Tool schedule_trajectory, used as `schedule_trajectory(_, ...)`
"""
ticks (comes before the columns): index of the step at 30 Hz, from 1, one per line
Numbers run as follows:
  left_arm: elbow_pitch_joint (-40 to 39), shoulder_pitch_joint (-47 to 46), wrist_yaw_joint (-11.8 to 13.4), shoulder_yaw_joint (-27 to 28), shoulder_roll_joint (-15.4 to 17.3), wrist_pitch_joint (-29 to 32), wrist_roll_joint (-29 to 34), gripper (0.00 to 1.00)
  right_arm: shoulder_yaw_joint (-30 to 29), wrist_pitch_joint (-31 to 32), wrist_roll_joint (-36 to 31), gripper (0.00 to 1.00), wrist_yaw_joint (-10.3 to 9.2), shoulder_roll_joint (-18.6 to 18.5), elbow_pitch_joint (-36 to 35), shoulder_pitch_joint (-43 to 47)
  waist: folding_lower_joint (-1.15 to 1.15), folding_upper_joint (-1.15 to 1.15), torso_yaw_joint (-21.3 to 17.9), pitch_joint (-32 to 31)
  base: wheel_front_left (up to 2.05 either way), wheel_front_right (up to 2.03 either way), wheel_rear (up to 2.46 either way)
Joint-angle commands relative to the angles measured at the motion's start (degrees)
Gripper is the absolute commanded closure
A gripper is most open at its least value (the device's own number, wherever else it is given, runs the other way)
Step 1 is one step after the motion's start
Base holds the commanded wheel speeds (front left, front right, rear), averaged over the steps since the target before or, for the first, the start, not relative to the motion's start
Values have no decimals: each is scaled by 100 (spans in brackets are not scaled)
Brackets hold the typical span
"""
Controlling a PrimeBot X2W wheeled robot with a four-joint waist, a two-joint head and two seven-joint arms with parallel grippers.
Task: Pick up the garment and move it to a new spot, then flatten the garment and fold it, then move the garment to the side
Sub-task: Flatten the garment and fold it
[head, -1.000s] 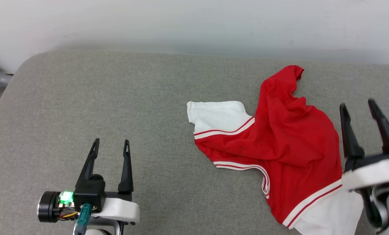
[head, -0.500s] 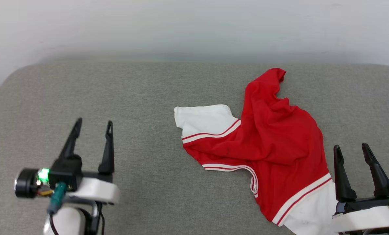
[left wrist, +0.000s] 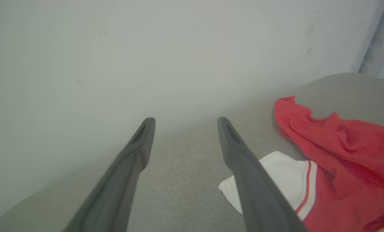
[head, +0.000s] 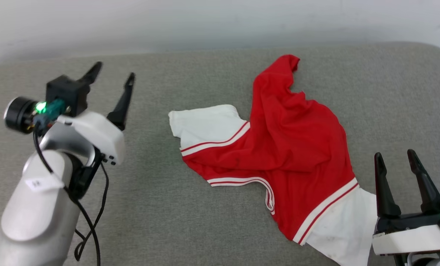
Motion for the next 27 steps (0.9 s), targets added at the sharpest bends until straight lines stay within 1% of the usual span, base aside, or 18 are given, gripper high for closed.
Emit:
schedule_trajectory(1,6,-185,-5,-254,123,263,-258,0,-2,-31,-53,0,-6,28,-7,-109,0,0,-133,171,0,0,0)
schedule_trajectory(4,39,-654,-4,-741,447,911,-845,0,5,-56,-77,0,-6,31,14,-188,0,0,-227,341,0,0,0)
schedule_trajectory(9,252,-1308,-6,-1458,761,1997,-1654,0,13,-88,-108,0,-6,37,62,-353,0,0,-359,607,0,0,0)
schedule_trajectory(12,438,-1685,-7,-1901,930,2573,-1934,0,44,-98,-127,0,-6,39,105,-452,0,0,-447,748,0,0,0)
schedule_trajectory(14,595,-1849,-7,-2193,965,2935,-2131,0,46,-105,-140,0,-6,44,120,-524,0,0,-505,839,0,0,0)
schedule_trajectory(17,821,-2138,-6,-2633,1117,3458,-2339,0,79,-112,-184,0,-6,54,136,-631,0,0,-601,978,0,0,0)
schedule_trajectory(20,1069,-2384,-7,-2944,1187,3838,-2528,0,87,-108,-206,0,-6,73,83,-718,0,0,-691,1128,0,0,0)
schedule_trajectory(23,1359,-2599,-7,-3141,1236,4134,-2721,0,106,-109,-218,0,-6,92,33,-788,0,0,-779,1293,0,0,0)
schedule_trajectory(27,1687,-2816,-7,-3290,1251,4293,-2941,0,134,-108,-224,0,-6,116,3,-888,0,0,-875,1464,0,0,0)
